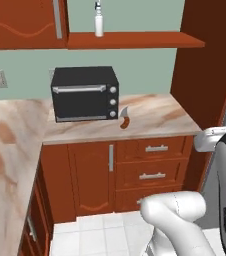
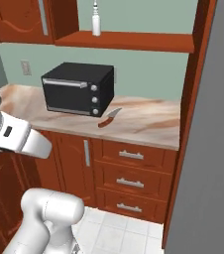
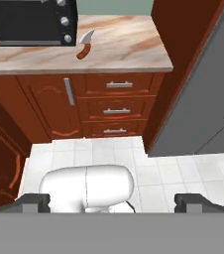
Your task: Move the cutting board and knife to the sink. Then move spray from the shelves to the counter.
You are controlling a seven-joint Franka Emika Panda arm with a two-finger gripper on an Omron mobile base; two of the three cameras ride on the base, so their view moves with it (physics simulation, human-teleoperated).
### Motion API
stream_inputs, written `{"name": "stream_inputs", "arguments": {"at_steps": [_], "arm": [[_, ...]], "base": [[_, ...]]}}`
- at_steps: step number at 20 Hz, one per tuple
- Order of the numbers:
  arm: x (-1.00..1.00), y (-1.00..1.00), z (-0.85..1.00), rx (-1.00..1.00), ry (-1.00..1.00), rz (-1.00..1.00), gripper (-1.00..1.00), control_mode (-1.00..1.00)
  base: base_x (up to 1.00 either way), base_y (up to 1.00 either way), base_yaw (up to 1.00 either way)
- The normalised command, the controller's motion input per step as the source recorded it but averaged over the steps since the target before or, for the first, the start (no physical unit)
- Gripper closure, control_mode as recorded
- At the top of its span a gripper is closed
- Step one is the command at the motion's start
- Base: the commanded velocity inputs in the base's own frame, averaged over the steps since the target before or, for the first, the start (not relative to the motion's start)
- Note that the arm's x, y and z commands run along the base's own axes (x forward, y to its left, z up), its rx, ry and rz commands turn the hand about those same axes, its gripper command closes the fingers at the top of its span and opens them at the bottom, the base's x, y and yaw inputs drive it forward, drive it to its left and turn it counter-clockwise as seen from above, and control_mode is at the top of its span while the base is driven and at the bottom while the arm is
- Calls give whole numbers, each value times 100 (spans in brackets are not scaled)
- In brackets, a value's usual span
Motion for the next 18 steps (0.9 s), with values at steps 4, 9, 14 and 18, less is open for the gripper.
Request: {"name": "stream_inputs", "arguments": {"at_steps": [4, 9, 14, 18], "arm": [[0, 0, 0, 0, 0, 0, -100, 100], [0, 0, 0, 0, 0, 0, -100, 100], [0, 0, 0, 0, 0, 0, -100, 100], [0, 0, 0, 0, 0, 0, -100, 100]], "base": [[78, 17, -12], [55, 34, -15], [53, 34, -15], [63, 37, -16]]}}
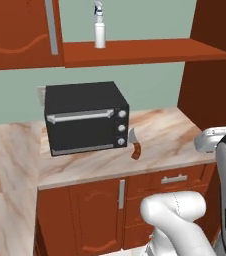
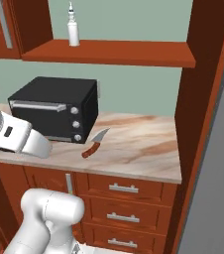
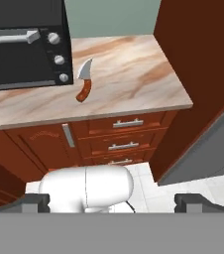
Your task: Move the cutting board and knife to the sink. Then move spray from the shelves to the counter.
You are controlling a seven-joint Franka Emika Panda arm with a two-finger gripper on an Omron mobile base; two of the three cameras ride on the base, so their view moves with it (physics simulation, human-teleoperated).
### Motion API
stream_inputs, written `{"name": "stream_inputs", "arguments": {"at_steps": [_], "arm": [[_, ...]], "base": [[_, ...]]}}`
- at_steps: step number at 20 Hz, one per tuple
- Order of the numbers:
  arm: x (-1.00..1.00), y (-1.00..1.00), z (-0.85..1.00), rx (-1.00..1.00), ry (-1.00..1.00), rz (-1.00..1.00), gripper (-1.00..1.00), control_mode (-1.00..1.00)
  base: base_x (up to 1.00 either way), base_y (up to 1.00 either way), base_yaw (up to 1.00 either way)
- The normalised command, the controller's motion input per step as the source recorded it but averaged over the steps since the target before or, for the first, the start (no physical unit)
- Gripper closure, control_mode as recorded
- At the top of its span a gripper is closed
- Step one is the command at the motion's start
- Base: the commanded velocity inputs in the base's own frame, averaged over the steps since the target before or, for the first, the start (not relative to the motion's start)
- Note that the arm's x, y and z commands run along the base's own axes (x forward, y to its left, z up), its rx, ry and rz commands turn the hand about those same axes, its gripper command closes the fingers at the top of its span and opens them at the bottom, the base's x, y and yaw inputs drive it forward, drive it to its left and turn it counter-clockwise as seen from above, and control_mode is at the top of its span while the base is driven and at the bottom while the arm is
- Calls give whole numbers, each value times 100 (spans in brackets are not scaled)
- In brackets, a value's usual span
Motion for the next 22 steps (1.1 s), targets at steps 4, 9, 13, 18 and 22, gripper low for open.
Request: {"name": "stream_inputs", "arguments": {"at_steps": [4, 9, 13, 18, 22], "arm": [[0, 0, 0, 0, 0, 0, -100, 100], [0, 0, 0, 0, 0, 0, -100, 100], [0, 0, 0, 0, 0, 0, -100, 100], [3, 3, -17, 0, 4, 0, -100, -100], [41, 21, -96, 7, 27, 4, -100, -100]], "base": [[68, 26, -13], [62, 14, -9], [26, 1, -1], [15, 5, 0], [0, 0, 0]]}}
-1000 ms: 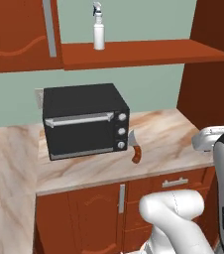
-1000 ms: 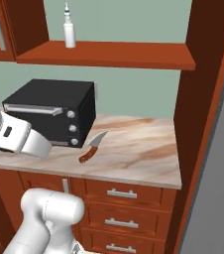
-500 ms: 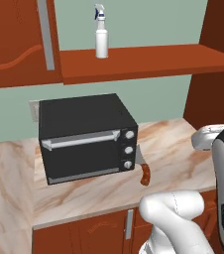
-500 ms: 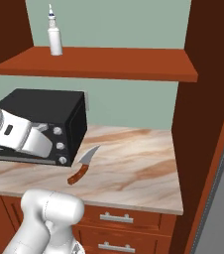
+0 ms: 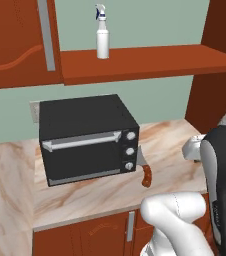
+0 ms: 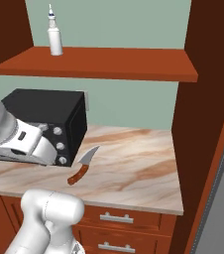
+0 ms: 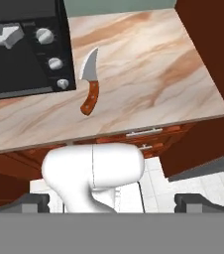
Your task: Move the cutting board and knife to the sink. Then move spray from the shelves to the counter.
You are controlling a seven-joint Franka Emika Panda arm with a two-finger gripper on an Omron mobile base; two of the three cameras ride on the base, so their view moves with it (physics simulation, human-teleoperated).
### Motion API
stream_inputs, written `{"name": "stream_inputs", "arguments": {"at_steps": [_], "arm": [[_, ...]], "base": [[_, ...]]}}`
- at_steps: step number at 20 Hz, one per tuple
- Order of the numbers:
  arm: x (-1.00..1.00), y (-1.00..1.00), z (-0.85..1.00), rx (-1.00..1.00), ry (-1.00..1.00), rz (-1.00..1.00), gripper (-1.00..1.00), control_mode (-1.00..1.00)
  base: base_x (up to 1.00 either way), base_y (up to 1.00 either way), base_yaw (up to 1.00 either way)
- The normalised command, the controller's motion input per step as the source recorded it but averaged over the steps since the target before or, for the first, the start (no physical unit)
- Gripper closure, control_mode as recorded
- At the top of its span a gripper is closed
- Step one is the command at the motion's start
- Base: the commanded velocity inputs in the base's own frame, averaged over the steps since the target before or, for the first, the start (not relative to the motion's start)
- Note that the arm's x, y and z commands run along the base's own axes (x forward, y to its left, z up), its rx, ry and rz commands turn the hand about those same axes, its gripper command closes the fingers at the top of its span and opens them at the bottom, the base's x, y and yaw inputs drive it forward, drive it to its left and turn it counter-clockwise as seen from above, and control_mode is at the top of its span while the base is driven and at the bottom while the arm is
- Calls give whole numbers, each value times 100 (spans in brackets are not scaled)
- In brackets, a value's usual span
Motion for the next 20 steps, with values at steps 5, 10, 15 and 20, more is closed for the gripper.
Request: {"name": "stream_inputs", "arguments": {"at_steps": [5, 10, 15, 20], "arm": [[62, 40, -100, 5, 28, 3, -100, -100], [51, 16, -69, 5, 10, 0, -100, -100], [31, -2, -49, 9, 0, 0, -100, -100], [34, 0, -56, 1, 5, 0, -100, -100]], "base": [[0, 0, 0], [0, 0, 0], [0, 0, 0], [0, 0, 0]]}}
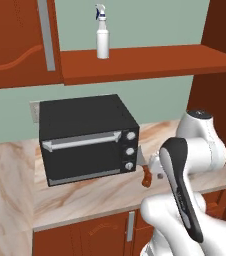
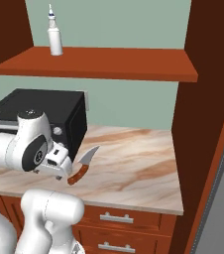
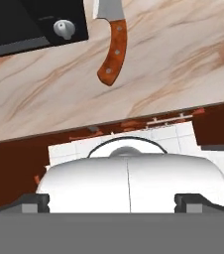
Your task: Move the cutting board and knife to the sink. Then move spray from the shelves to the counter.
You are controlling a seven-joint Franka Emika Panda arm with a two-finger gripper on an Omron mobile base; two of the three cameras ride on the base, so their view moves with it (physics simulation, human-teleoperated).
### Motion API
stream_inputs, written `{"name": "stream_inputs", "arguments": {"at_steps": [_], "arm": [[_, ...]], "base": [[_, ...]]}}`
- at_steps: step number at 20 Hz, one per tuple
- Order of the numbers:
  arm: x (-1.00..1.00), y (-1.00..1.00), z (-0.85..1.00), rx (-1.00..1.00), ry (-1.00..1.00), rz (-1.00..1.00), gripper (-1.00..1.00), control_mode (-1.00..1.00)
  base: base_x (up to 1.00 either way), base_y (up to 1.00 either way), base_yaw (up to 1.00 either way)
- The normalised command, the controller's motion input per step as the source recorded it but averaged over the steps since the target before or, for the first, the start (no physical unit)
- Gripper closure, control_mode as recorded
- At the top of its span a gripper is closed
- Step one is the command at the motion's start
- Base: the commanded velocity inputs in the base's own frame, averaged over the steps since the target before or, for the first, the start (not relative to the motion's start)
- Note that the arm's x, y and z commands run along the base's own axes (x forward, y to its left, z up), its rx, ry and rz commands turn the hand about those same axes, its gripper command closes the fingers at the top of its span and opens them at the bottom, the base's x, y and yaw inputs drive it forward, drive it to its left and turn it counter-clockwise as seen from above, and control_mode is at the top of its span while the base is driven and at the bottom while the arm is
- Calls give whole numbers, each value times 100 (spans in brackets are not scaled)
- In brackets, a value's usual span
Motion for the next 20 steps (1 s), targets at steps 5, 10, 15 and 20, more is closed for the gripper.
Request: {"name": "stream_inputs", "arguments": {"at_steps": [5, 10, 15, 20], "arm": [[34, 0, -54, 0, 3, 0, -100, -100], [39, 0, -50, -1, 0, 0, -100, -100], [21, 0, -19, -2, -9, 0, -100, -100], [26, 20, -41, -9, -5, 0, -100, -100]], "base": [[0, 0, 0], [0, 0, 0], [0, 0, 0], [0, 0, 0]]}}
